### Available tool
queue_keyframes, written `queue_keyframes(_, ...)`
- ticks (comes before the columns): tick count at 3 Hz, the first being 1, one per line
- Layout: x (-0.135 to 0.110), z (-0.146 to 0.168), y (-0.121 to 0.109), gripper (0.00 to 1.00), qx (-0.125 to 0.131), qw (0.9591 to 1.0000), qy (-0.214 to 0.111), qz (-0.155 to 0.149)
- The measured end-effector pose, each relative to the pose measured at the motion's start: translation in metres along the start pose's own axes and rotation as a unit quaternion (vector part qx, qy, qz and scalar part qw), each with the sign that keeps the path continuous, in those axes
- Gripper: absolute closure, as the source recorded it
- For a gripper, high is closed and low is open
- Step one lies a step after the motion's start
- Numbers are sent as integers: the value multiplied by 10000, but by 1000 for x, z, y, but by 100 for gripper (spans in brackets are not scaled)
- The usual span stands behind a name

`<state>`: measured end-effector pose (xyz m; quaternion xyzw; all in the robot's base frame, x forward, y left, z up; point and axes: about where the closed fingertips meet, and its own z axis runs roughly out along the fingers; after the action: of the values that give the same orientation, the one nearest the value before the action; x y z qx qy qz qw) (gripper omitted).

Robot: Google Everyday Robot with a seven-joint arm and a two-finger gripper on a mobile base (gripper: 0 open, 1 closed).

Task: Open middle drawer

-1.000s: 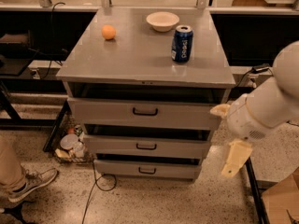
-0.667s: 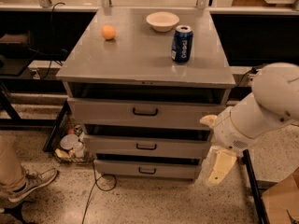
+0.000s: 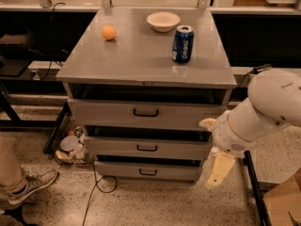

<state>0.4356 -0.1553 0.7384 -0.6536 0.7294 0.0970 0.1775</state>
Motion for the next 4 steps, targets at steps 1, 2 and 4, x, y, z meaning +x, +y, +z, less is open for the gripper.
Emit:
queue_keyframes(1,16,47,-4,0,-88,9998,159,-9)
queue_keyframes(2,46,105,-16,0,-12,9997,255,67)
queue_keyframes(4,92,212,-46,0,396,9977,125,536)
